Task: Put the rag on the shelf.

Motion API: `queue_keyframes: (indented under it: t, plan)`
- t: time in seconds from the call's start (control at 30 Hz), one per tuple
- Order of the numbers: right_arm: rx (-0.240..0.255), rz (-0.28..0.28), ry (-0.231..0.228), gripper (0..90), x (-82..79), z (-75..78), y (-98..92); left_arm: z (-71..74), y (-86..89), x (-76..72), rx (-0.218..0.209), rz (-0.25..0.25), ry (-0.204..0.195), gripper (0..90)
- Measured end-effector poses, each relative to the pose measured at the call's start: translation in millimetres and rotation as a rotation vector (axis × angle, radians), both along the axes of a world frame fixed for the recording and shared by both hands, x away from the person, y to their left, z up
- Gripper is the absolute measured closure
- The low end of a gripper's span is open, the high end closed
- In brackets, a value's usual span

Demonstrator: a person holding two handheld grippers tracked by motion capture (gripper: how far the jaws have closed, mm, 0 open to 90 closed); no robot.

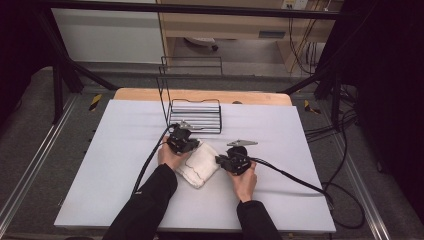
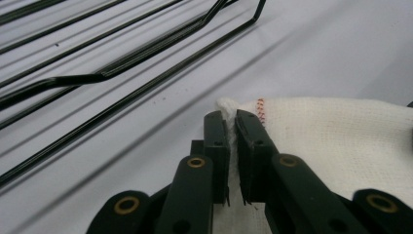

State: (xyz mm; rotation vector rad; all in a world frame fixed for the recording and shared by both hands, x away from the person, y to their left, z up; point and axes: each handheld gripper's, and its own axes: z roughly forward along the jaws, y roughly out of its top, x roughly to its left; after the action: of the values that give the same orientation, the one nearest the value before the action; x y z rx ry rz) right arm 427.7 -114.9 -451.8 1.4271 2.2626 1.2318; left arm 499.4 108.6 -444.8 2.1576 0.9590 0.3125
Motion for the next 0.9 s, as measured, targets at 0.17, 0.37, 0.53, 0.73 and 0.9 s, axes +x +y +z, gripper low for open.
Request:
queue_keyframes:
  t: [0.17, 0.37, 0.53, 0.73, 0.9]
  plan:
    - [0.033, 0.002, -0.027, 81.0, -2.5, 7.8, -2.0, 5.7, 5.4, -2.1, -0.040, 0.014, -0.016, 84.0]
    - [0.049, 0.007, -0.064, 81.1, -6.2, 14.3, -3.8, 15.3, 11.0, -8.8, -0.084, 0.013, -0.047, 84.1]
    - [0.063, 0.019, -0.096, 81.1, -10.4, 19.4, -4.9, 21.3, 18.4, -16.4, -0.114, 0.007, -0.079, 84.2]
    - [0.062, 0.029, -0.138, 81.1, -14.8, 25.3, -2.9, 28.6, 23.2, -23.2, -0.127, 0.005, -0.115, 84.2]
    - [0.068, 0.037, -0.170, 81.1, -18.3, 32.7, -2.1, 36.5, 28.5, -29.4, -0.148, 0.007, -0.144, 84.3]
